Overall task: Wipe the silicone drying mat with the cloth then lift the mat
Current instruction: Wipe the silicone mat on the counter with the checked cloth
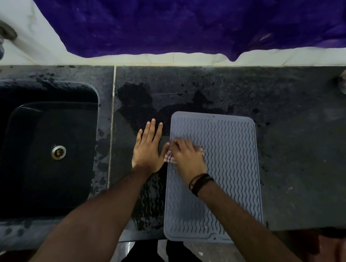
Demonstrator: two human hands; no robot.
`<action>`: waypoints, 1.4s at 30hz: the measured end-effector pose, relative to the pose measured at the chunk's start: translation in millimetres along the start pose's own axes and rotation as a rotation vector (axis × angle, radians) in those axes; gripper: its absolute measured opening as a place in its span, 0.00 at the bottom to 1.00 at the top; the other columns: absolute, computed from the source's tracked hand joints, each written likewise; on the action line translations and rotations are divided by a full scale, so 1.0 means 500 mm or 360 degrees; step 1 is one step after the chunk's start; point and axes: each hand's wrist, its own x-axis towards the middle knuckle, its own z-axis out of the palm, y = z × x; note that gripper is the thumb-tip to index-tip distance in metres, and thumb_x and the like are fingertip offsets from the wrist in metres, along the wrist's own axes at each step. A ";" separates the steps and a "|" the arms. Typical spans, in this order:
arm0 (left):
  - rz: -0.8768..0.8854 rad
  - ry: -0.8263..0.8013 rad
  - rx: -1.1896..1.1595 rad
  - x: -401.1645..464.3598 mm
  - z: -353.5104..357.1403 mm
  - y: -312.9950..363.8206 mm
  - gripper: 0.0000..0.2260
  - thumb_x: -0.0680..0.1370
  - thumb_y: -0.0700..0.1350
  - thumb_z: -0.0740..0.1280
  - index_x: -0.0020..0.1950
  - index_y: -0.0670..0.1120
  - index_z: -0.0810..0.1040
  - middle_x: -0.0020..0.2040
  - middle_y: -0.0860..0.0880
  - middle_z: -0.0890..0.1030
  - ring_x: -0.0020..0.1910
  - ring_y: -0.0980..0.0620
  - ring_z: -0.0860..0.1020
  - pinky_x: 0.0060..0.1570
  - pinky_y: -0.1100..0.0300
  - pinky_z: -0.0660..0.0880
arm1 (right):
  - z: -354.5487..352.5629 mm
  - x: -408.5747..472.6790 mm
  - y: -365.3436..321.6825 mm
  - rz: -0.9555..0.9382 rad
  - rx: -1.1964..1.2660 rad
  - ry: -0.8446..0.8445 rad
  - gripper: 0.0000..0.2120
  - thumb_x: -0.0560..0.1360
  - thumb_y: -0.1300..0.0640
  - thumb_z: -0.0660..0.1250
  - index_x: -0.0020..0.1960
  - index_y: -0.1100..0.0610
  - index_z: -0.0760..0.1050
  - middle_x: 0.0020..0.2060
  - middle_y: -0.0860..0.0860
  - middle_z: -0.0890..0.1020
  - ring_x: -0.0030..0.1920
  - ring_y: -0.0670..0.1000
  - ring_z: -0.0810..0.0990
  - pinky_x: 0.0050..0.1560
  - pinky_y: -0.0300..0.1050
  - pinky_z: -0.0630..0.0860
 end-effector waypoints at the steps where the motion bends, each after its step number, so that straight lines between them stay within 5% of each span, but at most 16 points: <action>1: -0.0009 0.0005 -0.0013 0.000 -0.001 0.001 0.33 0.84 0.63 0.44 0.85 0.48 0.47 0.85 0.46 0.44 0.83 0.49 0.42 0.81 0.48 0.44 | 0.002 -0.011 -0.002 -0.0013 -0.0003 -0.0029 0.24 0.65 0.62 0.72 0.61 0.59 0.75 0.58 0.56 0.77 0.58 0.57 0.75 0.55 0.55 0.74; 5: 0.0004 0.0015 -0.0033 0.001 -0.002 0.002 0.33 0.83 0.62 0.46 0.85 0.47 0.48 0.85 0.46 0.45 0.84 0.49 0.42 0.81 0.48 0.44 | -0.039 0.029 0.017 0.0059 0.0073 0.0042 0.18 0.69 0.60 0.69 0.59 0.56 0.76 0.56 0.54 0.78 0.59 0.56 0.73 0.49 0.54 0.77; 8: -0.0023 0.0015 -0.0023 0.002 -0.001 0.002 0.33 0.84 0.63 0.48 0.85 0.48 0.49 0.85 0.46 0.46 0.84 0.50 0.43 0.81 0.49 0.44 | -0.071 0.109 0.042 0.0133 0.0052 0.0123 0.22 0.71 0.60 0.68 0.65 0.55 0.72 0.59 0.53 0.76 0.63 0.55 0.70 0.53 0.54 0.73; 14: -0.0029 0.0022 -0.0004 0.004 -0.001 0.002 0.32 0.84 0.63 0.48 0.85 0.48 0.50 0.85 0.46 0.47 0.84 0.49 0.44 0.81 0.49 0.45 | -0.021 0.137 0.059 0.0150 0.0123 -0.0156 0.33 0.70 0.60 0.69 0.73 0.52 0.63 0.67 0.54 0.70 0.68 0.58 0.66 0.65 0.67 0.61; 18: -0.0025 0.0041 0.0008 0.002 -0.001 0.004 0.32 0.84 0.62 0.48 0.85 0.48 0.50 0.85 0.46 0.47 0.84 0.50 0.45 0.81 0.48 0.46 | 0.004 0.066 0.052 0.0049 -0.0017 -0.0049 0.27 0.73 0.60 0.58 0.72 0.54 0.64 0.66 0.55 0.70 0.64 0.60 0.70 0.65 0.66 0.63; 24: -0.0034 0.0035 -0.0007 0.002 -0.003 0.004 0.32 0.84 0.62 0.50 0.85 0.49 0.50 0.85 0.46 0.47 0.84 0.49 0.45 0.81 0.49 0.45 | 0.026 -0.052 0.022 -0.0076 -0.0042 0.0025 0.27 0.69 0.60 0.69 0.68 0.56 0.72 0.63 0.56 0.75 0.65 0.59 0.72 0.63 0.69 0.66; 34: -0.0048 0.0016 0.0007 0.003 -0.002 0.003 0.33 0.84 0.64 0.49 0.85 0.50 0.49 0.85 0.48 0.45 0.84 0.50 0.43 0.81 0.51 0.43 | -0.055 0.192 0.066 0.0171 -0.0069 0.0023 0.26 0.71 0.62 0.67 0.68 0.56 0.68 0.60 0.54 0.76 0.61 0.59 0.72 0.62 0.62 0.68; 42: -0.0027 0.0026 0.0020 0.001 -0.002 0.002 0.32 0.83 0.62 0.48 0.85 0.49 0.51 0.85 0.47 0.47 0.84 0.50 0.45 0.81 0.49 0.46 | -0.007 0.061 0.046 -0.0052 -0.0182 -0.0048 0.26 0.74 0.59 0.63 0.70 0.60 0.64 0.65 0.58 0.71 0.67 0.59 0.67 0.67 0.65 0.61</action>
